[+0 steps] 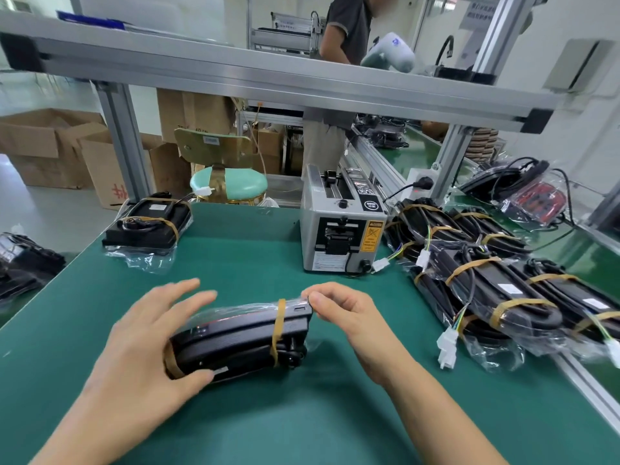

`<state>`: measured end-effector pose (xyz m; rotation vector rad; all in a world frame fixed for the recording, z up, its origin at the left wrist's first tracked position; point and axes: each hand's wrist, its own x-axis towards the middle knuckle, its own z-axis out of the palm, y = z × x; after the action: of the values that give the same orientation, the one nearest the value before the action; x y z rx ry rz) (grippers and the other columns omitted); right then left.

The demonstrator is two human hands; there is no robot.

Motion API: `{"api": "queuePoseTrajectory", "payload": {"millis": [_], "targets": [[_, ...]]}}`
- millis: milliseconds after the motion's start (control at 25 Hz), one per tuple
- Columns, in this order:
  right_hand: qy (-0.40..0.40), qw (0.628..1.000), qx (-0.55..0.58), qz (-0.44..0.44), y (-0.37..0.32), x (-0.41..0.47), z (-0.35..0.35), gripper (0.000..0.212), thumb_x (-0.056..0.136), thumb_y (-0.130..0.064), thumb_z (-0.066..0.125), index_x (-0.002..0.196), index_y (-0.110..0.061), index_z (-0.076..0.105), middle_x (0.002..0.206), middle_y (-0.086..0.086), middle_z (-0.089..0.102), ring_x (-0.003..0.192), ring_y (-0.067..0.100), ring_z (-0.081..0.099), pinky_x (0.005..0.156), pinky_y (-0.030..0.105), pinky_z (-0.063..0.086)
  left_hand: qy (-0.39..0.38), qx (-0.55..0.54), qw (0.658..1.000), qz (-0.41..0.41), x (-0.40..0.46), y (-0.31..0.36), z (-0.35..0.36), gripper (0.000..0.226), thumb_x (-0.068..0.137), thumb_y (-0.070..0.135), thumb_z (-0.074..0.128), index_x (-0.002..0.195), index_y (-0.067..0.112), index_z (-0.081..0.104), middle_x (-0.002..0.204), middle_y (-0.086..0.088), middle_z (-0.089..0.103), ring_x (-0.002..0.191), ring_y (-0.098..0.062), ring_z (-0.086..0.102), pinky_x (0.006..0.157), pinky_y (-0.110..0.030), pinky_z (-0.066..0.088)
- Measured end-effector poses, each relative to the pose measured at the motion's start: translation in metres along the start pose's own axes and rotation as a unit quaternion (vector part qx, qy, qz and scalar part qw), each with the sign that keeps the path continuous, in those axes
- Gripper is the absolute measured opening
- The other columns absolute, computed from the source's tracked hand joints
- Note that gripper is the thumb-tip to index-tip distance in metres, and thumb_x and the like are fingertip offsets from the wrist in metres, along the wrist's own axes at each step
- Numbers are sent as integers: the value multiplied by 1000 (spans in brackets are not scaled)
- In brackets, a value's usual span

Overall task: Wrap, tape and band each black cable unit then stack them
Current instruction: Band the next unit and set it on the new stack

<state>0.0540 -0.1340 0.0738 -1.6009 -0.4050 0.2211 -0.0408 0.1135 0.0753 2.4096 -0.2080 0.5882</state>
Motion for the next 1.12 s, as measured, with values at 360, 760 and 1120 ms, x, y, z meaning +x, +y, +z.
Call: {"api": "queuePoseTrajectory", "payload": {"millis": [360, 760, 1120], "targets": [[-68, 986, -7, 152, -16, 28, -6, 10, 83, -21, 68, 74, -20, 65, 66, -14, 60, 61, 1, 48, 68, 27, 29, -143, 105, 980, 90, 45, 58, 22, 85, 69, 39, 73, 139, 52, 25, 113, 26, 46, 105, -1, 42, 85, -19, 38], [172, 968, -16, 182, -2, 57, -14, 11, 83, -20, 70, 74, -25, 67, 74, -11, 64, 72, 3, 56, 75, 21, 45, -143, -5, 989, -40, 56, 51, 26, 49, 45, 34, 71, 94, 35, 66, 94, 23, 57, 82, -2, 57, 77, -27, 47], [405, 904, 12, 135, -4, 108, -45, 20, 88, -16, 66, 69, -22, 63, 70, -10, 62, 81, 15, 63, 67, 31, 47, -82, 96, 984, -123, 47, 70, 48, 47, 63, 37, 67, 105, 51, 52, 76, 12, 52, 77, -1, 48, 57, -11, 28]]}}
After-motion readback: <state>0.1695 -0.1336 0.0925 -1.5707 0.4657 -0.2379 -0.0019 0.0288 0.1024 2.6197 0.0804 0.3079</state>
